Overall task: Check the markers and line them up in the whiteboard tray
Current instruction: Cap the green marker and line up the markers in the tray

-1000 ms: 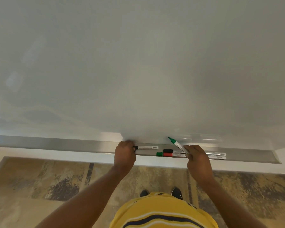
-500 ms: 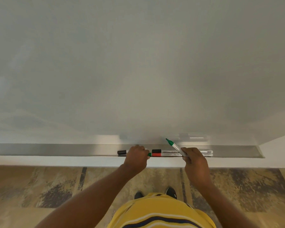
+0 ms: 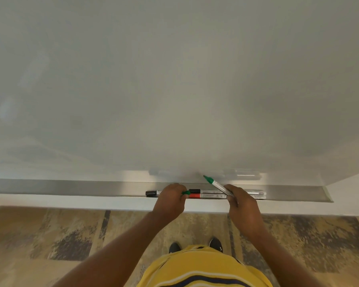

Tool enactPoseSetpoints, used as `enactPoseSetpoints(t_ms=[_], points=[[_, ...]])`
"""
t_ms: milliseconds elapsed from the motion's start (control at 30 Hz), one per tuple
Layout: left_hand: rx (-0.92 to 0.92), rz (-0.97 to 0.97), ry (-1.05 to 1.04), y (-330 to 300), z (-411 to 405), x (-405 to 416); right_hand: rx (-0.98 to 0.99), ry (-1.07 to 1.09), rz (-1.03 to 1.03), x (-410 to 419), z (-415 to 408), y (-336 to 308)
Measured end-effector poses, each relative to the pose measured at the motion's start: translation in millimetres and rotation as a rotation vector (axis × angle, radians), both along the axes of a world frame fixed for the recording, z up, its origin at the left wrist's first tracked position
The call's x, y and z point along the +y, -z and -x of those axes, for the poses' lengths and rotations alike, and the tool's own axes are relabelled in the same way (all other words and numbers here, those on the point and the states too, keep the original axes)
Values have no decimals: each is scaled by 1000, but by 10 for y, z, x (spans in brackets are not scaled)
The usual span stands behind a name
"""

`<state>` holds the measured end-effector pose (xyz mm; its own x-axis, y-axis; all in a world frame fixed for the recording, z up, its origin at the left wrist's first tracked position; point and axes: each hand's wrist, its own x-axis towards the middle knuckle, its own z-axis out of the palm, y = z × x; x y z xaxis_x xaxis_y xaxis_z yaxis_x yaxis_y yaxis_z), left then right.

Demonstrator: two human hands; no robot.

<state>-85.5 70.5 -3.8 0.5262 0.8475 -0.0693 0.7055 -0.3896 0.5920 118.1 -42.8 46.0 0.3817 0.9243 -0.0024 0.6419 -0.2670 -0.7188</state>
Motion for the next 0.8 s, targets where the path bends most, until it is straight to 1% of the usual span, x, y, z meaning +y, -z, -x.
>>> enactPoseSetpoints(t_ms=[100, 167, 267, 467, 700, 800], points=[[-260, 152, -201, -210, 82, -29, 31, -45, -75, 21, -14, -111], [-397, 177, -260, -350, 168, -45, 19, -96, -145, 52, -23, -213], [-517, 205, -300, -520, 273, -59, -39, -189, -197, 115, -4, -357], [-554, 187, -321, -650, 328, -73, -76, -331, -199, 225, 84, -506], [-532, 148, -293, -704, 332, -94, -127, -372, -169, 284, 160, -547], [-486, 106, -244, -741, 327, -96, -152, -397, -155, 313, 184, -578]])
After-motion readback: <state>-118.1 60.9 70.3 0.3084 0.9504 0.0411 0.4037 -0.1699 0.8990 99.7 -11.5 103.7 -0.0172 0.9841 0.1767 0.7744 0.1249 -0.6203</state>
